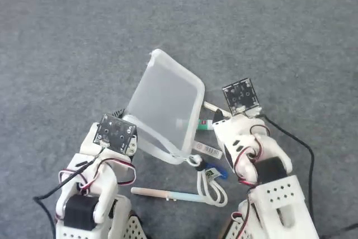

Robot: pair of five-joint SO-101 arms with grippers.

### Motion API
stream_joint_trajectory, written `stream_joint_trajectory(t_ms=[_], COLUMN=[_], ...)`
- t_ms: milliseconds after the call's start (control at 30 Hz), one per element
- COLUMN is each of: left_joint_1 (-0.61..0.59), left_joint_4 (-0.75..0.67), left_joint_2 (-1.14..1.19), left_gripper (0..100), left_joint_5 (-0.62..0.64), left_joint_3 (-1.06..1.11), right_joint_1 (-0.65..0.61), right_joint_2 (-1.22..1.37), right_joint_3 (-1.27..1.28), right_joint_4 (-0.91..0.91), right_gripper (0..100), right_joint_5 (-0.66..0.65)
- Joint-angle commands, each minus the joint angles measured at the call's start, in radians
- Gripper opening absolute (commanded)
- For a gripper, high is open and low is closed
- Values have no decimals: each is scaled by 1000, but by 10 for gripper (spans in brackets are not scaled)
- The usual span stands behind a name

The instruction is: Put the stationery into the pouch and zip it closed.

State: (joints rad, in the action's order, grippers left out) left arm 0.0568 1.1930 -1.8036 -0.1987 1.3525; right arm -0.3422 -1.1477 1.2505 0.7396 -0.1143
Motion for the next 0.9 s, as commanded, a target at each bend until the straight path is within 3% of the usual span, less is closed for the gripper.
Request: stream_joint_trajectory(t_ms=[0,267,633,867], left_joint_1=[-8,-9,-9,-9], left_joint_4=[35,81,324,477], left_joint_2=[64,388,713,1048], left_gripper=[12,12,12,12], left_joint_5=[-49,-37,0,64], left_joint_3=[-122,-398,-858,-1159], right_joint_1=[13,13,54,67], right_joint_2=[24,36,38,38], right_joint_3=[-60,-63,-81,-81], right_joint_4=[-30,-31,-15,-19], right_gripper=[169,169,169,169], right_joint_5=[14,8,9,12])
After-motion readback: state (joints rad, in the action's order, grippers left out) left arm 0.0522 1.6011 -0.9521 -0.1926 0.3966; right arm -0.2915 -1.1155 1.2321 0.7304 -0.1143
